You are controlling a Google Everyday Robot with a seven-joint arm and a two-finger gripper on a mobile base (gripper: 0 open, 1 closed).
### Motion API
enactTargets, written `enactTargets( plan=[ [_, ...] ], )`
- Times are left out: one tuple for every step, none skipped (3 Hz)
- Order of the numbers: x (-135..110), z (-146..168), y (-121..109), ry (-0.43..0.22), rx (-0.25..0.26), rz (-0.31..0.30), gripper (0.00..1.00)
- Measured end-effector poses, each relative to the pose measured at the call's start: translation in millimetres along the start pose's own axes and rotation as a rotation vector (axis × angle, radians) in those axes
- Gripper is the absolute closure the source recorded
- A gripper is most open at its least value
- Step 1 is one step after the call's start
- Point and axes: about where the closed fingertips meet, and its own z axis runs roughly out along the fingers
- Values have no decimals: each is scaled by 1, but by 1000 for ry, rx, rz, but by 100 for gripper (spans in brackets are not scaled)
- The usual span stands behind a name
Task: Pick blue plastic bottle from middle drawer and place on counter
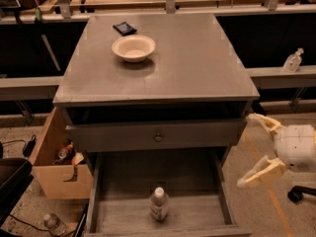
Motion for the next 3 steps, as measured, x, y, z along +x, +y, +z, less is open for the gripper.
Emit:
enactTargets(
  plan=[
    [22,24,16,-160,-12,29,0],
    [35,56,29,-258,-48,-19,0],
    [43,84,41,-308,-86,-95,0]
  ],
)
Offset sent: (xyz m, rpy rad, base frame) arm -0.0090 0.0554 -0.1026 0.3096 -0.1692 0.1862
